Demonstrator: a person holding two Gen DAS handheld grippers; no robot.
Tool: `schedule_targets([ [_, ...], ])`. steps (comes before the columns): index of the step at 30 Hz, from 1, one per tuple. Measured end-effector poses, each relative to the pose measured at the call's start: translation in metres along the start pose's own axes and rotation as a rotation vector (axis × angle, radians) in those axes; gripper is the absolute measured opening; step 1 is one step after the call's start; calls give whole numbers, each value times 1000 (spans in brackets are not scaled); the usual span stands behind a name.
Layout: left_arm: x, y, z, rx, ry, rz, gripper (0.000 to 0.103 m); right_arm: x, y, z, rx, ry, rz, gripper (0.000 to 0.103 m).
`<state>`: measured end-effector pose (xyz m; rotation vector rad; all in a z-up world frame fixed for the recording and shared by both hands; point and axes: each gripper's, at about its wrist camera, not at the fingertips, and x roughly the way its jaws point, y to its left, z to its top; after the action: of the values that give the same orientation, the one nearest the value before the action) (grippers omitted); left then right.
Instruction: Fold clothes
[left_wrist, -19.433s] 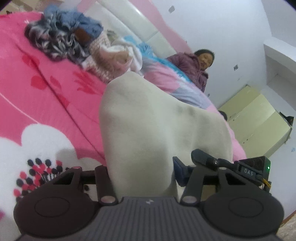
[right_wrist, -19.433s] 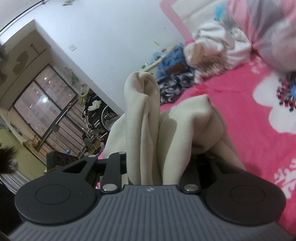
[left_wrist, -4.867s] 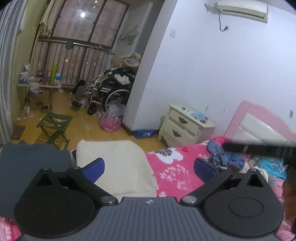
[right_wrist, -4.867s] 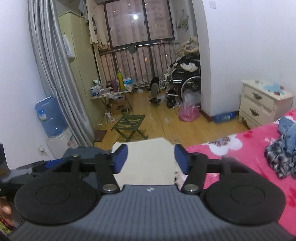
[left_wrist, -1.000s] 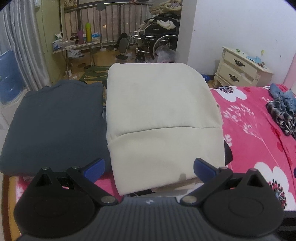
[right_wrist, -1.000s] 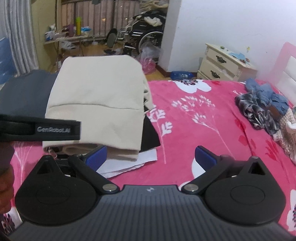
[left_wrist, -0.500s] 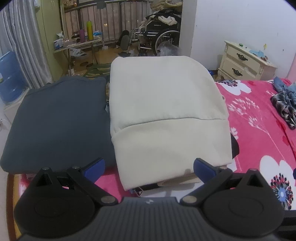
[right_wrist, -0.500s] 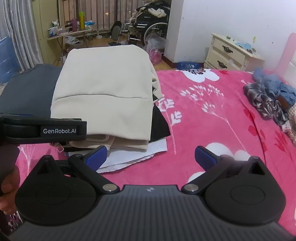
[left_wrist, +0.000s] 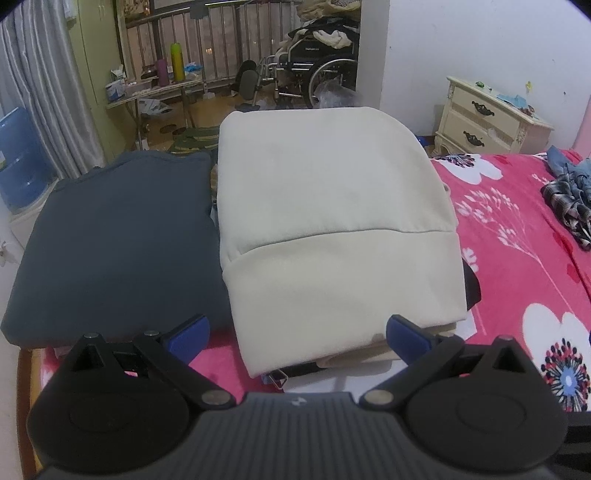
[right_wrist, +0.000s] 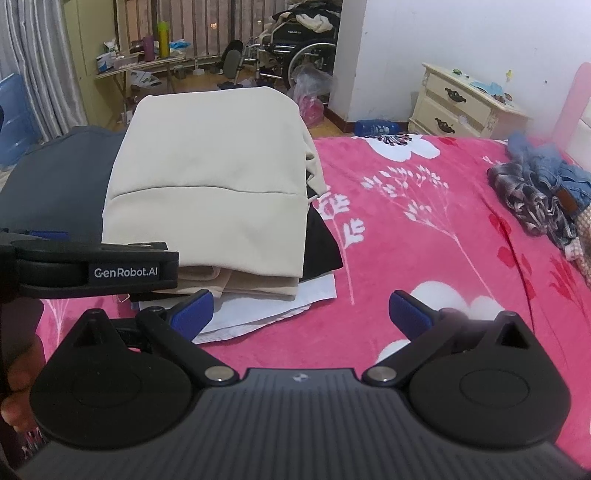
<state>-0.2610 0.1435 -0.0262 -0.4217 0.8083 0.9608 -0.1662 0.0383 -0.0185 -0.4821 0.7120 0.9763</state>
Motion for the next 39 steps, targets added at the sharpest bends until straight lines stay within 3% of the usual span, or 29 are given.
schedule_targets([
  [22, 5, -5, -4, -14, 13, 6, 102, 1, 1, 0, -1, 7, 1, 102],
  [39, 4, 12, 2, -12, 3, 13, 102, 2, 5, 2, -10, 10, 3, 102],
])
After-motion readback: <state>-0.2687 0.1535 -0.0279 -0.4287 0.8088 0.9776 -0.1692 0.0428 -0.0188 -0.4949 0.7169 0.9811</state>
